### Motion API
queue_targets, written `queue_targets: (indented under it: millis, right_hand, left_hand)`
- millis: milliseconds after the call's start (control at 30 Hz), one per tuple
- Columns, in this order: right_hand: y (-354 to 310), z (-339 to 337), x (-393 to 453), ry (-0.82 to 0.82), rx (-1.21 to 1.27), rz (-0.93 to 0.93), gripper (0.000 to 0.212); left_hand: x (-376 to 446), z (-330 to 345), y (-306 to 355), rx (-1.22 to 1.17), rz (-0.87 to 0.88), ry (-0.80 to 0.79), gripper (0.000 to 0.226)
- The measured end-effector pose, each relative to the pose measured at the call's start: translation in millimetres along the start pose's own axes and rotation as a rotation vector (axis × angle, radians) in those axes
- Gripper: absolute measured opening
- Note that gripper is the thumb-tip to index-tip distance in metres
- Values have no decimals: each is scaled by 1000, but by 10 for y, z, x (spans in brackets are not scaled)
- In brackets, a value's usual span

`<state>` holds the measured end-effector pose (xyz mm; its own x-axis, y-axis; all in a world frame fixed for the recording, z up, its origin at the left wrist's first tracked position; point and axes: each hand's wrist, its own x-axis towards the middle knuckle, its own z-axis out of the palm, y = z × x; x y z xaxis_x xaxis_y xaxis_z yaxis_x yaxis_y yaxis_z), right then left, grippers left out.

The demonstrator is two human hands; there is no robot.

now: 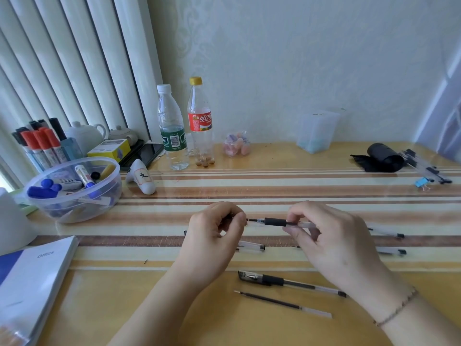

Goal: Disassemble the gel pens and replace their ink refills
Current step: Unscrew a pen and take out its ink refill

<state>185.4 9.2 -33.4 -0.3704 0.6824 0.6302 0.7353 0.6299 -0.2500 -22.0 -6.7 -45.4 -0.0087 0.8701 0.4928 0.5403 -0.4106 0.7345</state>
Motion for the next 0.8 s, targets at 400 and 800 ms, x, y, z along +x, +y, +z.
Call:
queue_targets:
  millis: [400,800]
  right_hand:
    - [349,-60,74,35,96,379,9]
    - [311,78,37,-77,36,441,13]
  left_hand:
    - [133,-238,-182,-54,-172,157,25]
    - [161,-110,-466,410,-57,103,7]
